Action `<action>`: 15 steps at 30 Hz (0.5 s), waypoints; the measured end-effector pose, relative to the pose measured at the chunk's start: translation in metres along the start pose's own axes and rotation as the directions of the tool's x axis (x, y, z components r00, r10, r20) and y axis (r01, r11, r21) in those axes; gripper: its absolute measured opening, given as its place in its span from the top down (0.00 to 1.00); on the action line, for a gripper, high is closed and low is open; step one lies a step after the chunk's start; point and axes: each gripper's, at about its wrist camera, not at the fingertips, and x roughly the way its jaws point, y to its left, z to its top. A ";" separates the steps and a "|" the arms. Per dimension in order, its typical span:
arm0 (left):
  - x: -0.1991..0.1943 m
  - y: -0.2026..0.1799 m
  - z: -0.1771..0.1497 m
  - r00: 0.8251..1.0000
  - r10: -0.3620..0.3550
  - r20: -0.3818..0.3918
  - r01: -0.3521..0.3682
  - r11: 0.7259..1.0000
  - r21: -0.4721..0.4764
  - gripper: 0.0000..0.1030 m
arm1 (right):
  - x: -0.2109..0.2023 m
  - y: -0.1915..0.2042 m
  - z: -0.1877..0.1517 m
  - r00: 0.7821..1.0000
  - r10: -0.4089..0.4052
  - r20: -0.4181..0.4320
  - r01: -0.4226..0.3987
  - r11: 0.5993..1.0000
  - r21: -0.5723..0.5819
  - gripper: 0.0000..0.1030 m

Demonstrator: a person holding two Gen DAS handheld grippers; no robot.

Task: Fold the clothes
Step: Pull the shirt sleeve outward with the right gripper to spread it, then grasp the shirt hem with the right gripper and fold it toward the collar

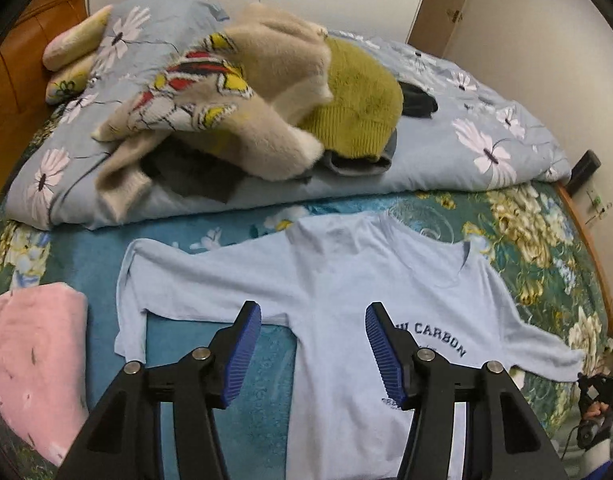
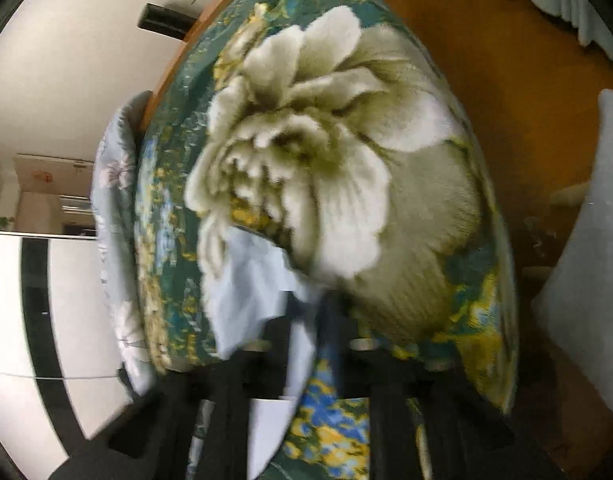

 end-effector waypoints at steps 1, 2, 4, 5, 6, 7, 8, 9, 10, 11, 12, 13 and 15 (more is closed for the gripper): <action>-0.003 -0.001 0.000 1.000 -0.007 0.007 0.007 1.000 -0.003 0.43 | -0.005 0.007 0.000 1.000 0.005 0.006 -0.005 0.999 -0.037 0.98; -0.006 -0.002 -0.001 1.000 -0.014 0.013 0.014 1.000 -0.006 0.43 | -0.012 0.015 -0.001 1.000 0.015 0.015 -0.013 0.997 -0.082 0.98; -0.011 -0.003 -0.002 1.000 -0.017 0.021 0.017 1.000 0.002 0.43 | -0.032 0.025 -0.002 0.997 0.041 0.059 -0.032 0.989 -0.143 0.98; -0.012 -0.004 -0.004 1.000 -0.018 0.023 0.017 1.000 0.009 0.43 | -0.042 0.026 -0.001 0.995 0.055 0.087 -0.042 0.988 -0.151 0.98; -0.013 -0.003 -0.005 1.000 -0.018 0.024 0.018 1.000 0.017 0.43 | -0.050 0.024 0.002 0.993 0.055 0.108 -0.039 0.988 -0.147 0.98; -0.014 -0.003 -0.006 0.999 -0.019 0.026 0.019 1.000 0.025 0.43 | -0.051 0.023 0.002 0.993 0.038 0.109 -0.023 0.990 -0.142 0.98; -0.014 -0.001 -0.007 1.000 -0.017 0.025 0.016 1.000 0.022 0.43 | -0.050 0.023 0.001 0.995 0.018 0.102 -0.003 0.990 -0.142 0.98; -0.014 0.002 -0.008 1.000 -0.013 0.023 0.013 1.000 0.018 0.43 | -0.049 0.023 0.000 0.996 -0.002 0.094 0.016 0.990 -0.143 0.98; -0.014 0.004 -0.008 1.000 -0.010 0.022 0.010 1.000 0.013 0.43 | -0.049 0.027 -0.003 0.996 -0.004 0.094 0.018 0.988 -0.156 0.98; -0.014 0.007 -0.009 1.000 -0.007 0.020 0.007 1.000 0.008 0.43 | -0.052 0.035 -0.008 0.994 0.007 0.105 0.013 0.983 -0.182 0.98; -0.014 0.011 -0.009 1.000 -0.007 0.022 0.008 1.000 -0.003 0.43 | -0.057 0.046 -0.013 0.993 0.019 0.116 0.006 0.977 -0.213 0.98; -0.015 0.016 -0.010 1.000 -0.008 0.024 0.009 1.000 -0.017 0.43 | -0.061 0.062 -0.020 0.992 0.036 0.123 -0.004 0.968 -0.251 0.98; -0.017 0.030 -0.012 1.000 -0.003 0.029 0.005 0.999 -0.049 0.43 | -0.068 0.102 -0.037 0.988 0.081 0.131 -0.032 0.938 -0.345 0.98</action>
